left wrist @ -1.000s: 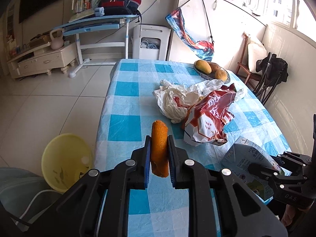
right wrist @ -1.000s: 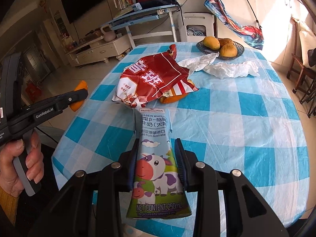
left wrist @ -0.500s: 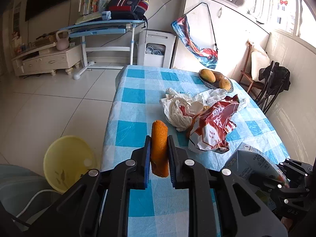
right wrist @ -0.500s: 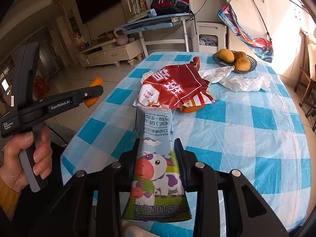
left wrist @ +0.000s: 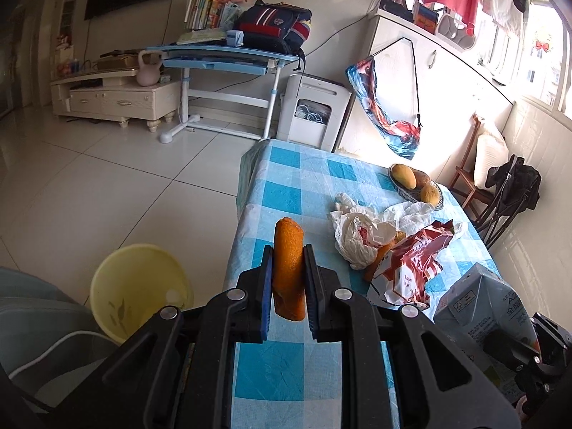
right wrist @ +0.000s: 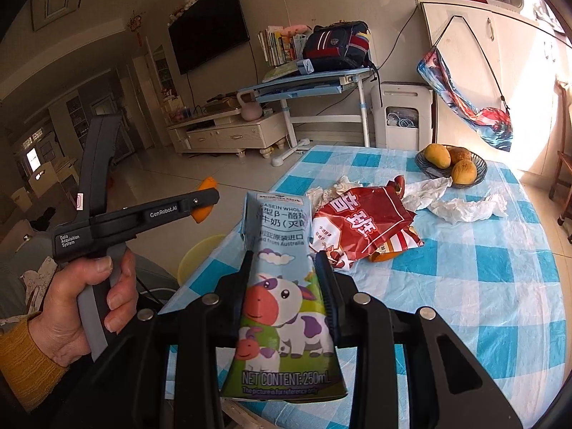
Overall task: Collect trash
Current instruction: 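Lift carrot and milk carton and carry both toward the yellow bin, then open both tools over the yellow bin to drop carrot and carton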
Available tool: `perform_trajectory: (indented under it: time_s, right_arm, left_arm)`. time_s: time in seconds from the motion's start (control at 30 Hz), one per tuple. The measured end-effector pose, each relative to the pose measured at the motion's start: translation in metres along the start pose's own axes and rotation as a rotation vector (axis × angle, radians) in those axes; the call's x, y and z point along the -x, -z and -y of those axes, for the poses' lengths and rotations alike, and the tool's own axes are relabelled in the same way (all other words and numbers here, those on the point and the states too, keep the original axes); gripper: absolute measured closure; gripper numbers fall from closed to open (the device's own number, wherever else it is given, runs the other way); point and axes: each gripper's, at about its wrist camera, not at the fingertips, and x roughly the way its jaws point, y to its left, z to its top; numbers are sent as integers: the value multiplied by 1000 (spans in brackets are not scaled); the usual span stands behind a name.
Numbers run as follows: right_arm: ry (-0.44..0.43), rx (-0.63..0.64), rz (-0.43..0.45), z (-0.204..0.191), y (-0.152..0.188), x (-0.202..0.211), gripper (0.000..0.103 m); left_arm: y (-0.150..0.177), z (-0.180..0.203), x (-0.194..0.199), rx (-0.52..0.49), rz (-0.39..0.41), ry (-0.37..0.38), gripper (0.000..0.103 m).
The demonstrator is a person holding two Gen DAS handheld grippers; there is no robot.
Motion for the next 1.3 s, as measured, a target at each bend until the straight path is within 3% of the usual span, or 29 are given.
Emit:
perform_trajectory:
  time_s: [0.13,0.4,0.77,0.93,1.3]
  right_arm:
    - [-23,15,12,-11,-11,-6,69]
    - [-102,15,27,-43,-31,-35,69]
    - [-189,45,13,-82,-62,-76,69]
    - [-223,35,-17,-93,-69,-101,69]
    - [-266,32,-109,-120,-74,-157,69]
  left_arm:
    - [-8,-9,10,5,30,-36,87]
    - [-27,-55,28,120,70,-105,87]
    - [-50,-117,35,255,73,-184,87]
    - [-54,-145,34,334,68,-201,87]
    - [-60,-178,23,402,53,-242,87]
